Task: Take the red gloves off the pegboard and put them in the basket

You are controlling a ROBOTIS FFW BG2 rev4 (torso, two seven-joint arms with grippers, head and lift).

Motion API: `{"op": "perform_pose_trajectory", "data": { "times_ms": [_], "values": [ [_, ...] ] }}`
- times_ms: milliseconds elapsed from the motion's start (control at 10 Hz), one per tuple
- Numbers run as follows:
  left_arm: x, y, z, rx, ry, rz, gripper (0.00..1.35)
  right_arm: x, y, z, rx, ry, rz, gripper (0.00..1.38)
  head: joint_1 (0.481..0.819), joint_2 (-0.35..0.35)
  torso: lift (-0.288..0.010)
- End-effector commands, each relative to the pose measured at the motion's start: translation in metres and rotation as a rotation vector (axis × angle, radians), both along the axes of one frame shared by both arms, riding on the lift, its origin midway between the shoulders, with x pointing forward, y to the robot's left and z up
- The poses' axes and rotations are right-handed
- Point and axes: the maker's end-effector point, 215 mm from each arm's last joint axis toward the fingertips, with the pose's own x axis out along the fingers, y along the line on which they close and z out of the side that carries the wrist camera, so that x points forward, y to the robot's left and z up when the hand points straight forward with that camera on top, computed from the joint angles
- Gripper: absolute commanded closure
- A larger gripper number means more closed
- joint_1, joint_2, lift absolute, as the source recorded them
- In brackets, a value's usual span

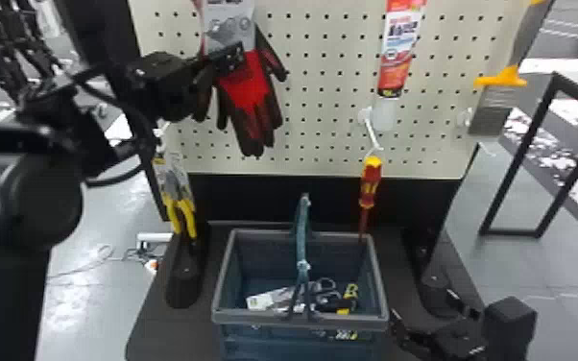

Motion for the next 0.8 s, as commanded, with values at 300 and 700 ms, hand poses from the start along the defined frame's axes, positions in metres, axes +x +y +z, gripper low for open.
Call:
{"op": "perform_pose_trajectory", "data": {
  "times_ms": [300, 700],
  "values": [
    [-0.015, 0.032, -0.072, -0.228, 0.148, 0.102, 1.19, -0.001, 0.000, -0.002, -0.001, 0.007, 0.000, 0.12, 0.549, 0.000, -0.100],
    [-0.015, 0.036, -0.126, -0.213, 0.200, 0.181, 1.19, 0.000, 0.000, -0.002, 0.000, 0.005, 0.000, 0.12, 0.549, 0.000, -0.100]
  ]
}}
